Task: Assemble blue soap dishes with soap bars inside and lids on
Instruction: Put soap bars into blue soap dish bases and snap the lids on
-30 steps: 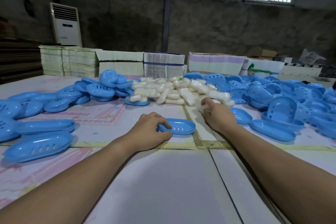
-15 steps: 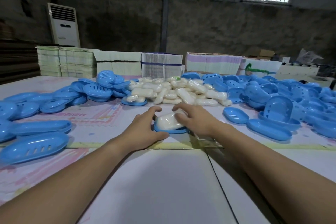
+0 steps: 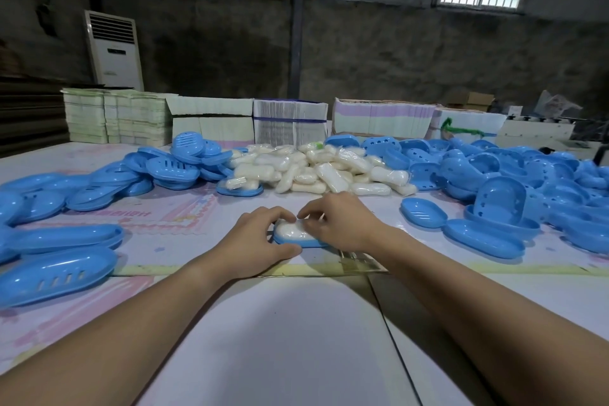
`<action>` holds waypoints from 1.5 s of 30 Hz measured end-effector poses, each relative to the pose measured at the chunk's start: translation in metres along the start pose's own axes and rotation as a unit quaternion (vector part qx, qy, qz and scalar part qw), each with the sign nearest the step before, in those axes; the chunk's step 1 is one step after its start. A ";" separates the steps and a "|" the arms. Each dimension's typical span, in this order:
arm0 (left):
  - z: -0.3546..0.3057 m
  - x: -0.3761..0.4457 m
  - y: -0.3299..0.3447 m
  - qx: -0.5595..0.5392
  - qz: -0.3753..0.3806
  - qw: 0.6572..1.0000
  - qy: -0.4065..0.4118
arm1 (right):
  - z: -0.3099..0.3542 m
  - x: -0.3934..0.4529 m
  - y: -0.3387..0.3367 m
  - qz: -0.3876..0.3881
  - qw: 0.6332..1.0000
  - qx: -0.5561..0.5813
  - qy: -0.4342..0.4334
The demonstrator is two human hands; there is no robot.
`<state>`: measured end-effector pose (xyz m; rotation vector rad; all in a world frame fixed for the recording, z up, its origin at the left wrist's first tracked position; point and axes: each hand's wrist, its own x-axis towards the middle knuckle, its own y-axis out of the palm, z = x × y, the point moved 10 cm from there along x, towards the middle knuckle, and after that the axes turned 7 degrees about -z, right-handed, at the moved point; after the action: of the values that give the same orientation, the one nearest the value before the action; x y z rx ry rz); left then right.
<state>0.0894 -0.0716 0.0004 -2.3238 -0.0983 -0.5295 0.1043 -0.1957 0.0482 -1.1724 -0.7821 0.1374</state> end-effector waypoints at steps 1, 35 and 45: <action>0.000 0.000 -0.001 -0.003 -0.002 1.000 0.001 | -0.001 -0.001 0.001 0.005 1.000 0.008 0.002; -0.001 -0.002 0.001 0.029 0.013 0.999 -0.001 | -0.062 -0.004 -0.018 -0.060 0.985 0.104 0.127; -0.004 -0.002 -0.001 0.017 0.003 1.000 0.007 | -0.046 0.000 -0.052 -0.082 0.888 0.431 0.134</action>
<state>0.0864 -0.0736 0.0031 -2.2861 -0.0946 -0.5365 0.1173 -0.2527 0.0855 -0.2635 -0.4737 0.1552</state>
